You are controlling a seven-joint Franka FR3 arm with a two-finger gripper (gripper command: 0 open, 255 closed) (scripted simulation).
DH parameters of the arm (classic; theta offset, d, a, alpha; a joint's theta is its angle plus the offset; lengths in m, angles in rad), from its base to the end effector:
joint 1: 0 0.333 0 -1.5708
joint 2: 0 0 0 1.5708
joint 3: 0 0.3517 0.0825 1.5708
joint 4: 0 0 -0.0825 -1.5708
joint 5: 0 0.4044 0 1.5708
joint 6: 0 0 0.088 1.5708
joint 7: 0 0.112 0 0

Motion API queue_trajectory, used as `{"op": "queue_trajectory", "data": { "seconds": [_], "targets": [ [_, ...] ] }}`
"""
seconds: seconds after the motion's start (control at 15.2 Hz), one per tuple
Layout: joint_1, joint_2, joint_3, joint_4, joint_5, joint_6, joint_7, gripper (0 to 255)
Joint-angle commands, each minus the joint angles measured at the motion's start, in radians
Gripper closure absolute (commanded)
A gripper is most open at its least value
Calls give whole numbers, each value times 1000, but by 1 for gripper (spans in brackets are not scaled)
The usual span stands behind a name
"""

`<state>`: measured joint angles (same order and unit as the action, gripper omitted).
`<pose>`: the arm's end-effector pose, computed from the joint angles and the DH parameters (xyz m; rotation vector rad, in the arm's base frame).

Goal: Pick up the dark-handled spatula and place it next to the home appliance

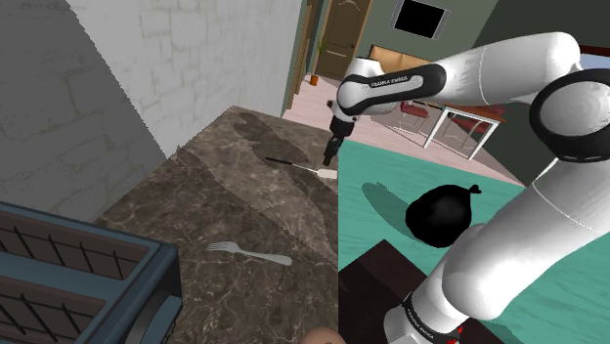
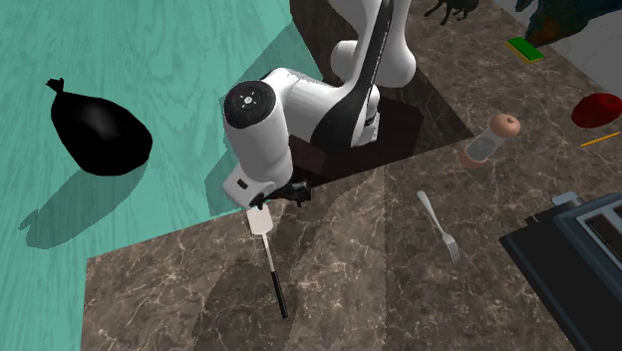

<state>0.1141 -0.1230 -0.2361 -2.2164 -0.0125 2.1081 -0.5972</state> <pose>0.5161 -0.0664 0.4493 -3.0379 -0.7484 -0.0266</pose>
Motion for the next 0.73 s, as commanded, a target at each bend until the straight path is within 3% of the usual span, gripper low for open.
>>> {"op": "queue_trajectory", "data": {
  "seconds": [0.0, 0.46, 0.66],
  "targets": [
    [8, 84, -7, 59, 30, 31, -77, 0],
    [1, 351, 14, 289, 135, 82, -316, 0],
    [-1, 365, 18, 280, 140, 105, -320, 0]
  ]
}}
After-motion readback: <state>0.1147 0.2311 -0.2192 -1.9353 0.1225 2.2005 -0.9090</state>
